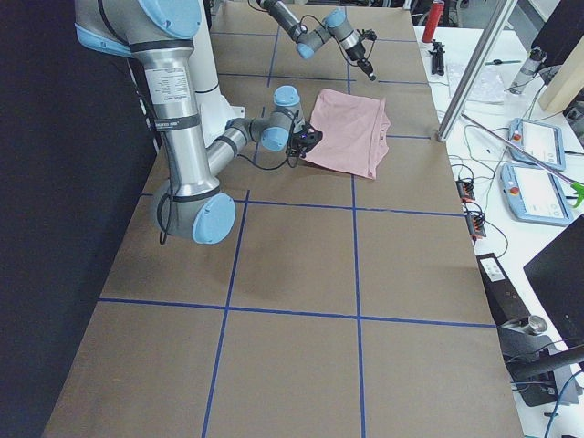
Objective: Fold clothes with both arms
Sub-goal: 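Drag the shirt corner with the right gripper, rotating the shirt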
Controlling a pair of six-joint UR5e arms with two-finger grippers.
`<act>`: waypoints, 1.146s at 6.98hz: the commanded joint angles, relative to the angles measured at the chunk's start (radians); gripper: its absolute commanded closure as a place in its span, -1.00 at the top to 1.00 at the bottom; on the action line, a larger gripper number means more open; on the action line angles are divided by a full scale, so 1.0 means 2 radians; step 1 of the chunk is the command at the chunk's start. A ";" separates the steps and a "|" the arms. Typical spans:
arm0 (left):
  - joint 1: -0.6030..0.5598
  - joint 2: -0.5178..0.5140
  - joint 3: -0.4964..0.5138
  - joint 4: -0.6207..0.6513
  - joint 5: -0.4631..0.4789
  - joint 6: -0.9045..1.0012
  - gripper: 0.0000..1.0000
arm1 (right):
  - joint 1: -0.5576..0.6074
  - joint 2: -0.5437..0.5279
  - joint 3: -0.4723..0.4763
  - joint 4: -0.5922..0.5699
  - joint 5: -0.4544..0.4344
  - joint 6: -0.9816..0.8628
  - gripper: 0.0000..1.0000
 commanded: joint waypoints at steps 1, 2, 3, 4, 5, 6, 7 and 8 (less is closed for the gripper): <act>0.005 0.001 -0.019 0.002 -0.003 -0.015 -0.50 | -0.095 -0.103 0.127 0.000 -0.033 0.006 -1.00; 0.016 0.002 -0.038 0.003 -0.004 -0.030 -0.50 | -0.142 -0.111 0.130 0.000 -0.029 0.014 -1.00; 0.033 0.002 -0.052 0.003 -0.008 -0.045 -0.50 | -0.179 -0.112 0.138 0.000 -0.028 0.029 -1.00; 0.040 0.009 -0.081 0.004 -0.049 -0.084 -0.50 | -0.181 -0.112 0.141 0.000 -0.030 0.040 0.60; 0.063 0.037 -0.149 0.024 -0.096 -0.158 -0.45 | -0.163 -0.117 0.158 0.000 -0.033 0.056 1.00; 0.107 0.067 -0.210 0.093 -0.094 -0.168 -0.32 | -0.094 -0.117 0.162 -0.001 -0.032 0.054 1.00; 0.143 0.069 -0.227 0.180 -0.074 -0.168 -0.13 | -0.020 -0.110 0.140 0.000 -0.032 0.049 1.00; 0.181 0.066 -0.225 0.245 -0.039 -0.168 -0.09 | 0.026 -0.078 0.103 0.000 -0.032 0.023 1.00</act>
